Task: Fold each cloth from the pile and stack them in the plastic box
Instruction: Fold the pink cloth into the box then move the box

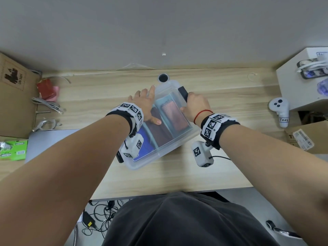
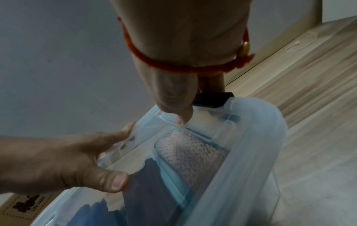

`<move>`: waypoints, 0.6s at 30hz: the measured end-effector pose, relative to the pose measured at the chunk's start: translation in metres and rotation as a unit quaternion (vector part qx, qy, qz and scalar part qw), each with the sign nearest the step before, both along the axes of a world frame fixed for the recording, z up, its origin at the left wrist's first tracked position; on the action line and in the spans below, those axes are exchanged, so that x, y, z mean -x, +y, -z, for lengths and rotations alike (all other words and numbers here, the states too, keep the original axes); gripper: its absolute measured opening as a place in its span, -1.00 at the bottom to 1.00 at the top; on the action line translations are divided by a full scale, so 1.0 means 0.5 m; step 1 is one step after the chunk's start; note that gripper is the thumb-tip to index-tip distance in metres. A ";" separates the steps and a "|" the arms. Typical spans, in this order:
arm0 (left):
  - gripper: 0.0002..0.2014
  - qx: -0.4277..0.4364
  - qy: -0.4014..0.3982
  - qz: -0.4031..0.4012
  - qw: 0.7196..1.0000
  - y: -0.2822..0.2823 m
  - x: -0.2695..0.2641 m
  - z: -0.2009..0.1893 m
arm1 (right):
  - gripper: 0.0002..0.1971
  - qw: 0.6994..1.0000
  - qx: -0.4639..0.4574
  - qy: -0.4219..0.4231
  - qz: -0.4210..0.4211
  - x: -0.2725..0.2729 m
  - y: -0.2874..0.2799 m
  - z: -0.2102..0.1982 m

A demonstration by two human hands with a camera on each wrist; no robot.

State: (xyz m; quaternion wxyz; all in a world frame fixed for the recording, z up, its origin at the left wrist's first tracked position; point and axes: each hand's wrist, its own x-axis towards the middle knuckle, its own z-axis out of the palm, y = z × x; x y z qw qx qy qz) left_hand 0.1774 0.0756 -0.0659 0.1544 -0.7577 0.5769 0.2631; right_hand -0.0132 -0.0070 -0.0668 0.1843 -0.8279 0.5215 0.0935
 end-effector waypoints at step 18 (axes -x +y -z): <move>0.23 0.114 0.090 -0.403 0.904 0.275 -0.143 -0.008 | 0.32 0.945 -0.073 0.093 -0.306 -0.220 0.122 -0.007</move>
